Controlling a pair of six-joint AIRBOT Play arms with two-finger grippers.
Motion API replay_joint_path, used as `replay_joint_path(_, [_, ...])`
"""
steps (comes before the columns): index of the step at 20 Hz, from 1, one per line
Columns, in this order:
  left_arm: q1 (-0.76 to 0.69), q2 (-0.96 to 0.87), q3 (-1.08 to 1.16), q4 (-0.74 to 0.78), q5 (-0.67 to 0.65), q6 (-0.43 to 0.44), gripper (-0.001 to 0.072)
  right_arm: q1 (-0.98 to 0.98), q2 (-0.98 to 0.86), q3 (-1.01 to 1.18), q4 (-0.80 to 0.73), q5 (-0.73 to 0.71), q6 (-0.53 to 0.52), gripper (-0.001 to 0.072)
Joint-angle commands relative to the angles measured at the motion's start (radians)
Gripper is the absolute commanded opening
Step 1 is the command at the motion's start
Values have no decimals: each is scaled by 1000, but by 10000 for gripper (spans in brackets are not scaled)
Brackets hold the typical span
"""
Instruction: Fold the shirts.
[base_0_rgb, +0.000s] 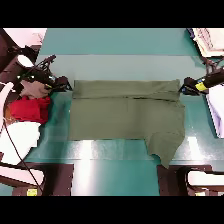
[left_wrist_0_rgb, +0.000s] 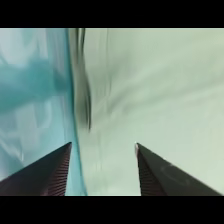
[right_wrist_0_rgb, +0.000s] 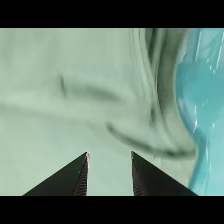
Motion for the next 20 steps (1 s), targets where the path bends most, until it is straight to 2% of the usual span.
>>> replay_joint_path(1, [35, 119, -120, 47, -113, -4, 465, -58, 140, -92, 26, 76, -33, 300])
replay_joint_path(6, [35, 393, -586, 47, -35, -5, 465, -115, 318, -258, 26, 24, -48, 300])
replay_joint_path(9, [35, 505, -773, -14, 24, 5, 464, -128, 377, -314, 26, -11, -47, 300])
replay_joint_path(12, [35, 521, -861, -22, 25, 5, 464, -127, 397, -314, 33, -11, -47, 300])
replay_joint_path(16, [35, 521, -921, -159, 60, 78, 464, -127, 400, -313, 80, -12, -47, 300])
replay_joint_path(19, [31, 521, -943, -172, 79, 78, 463, -127, 400, -313, 78, -7, -47, 300])
replay_joint_path(20, [31, 521, -946, -186, 79, 80, 370, -128, 400, -314, 76, -2, -47, 300])
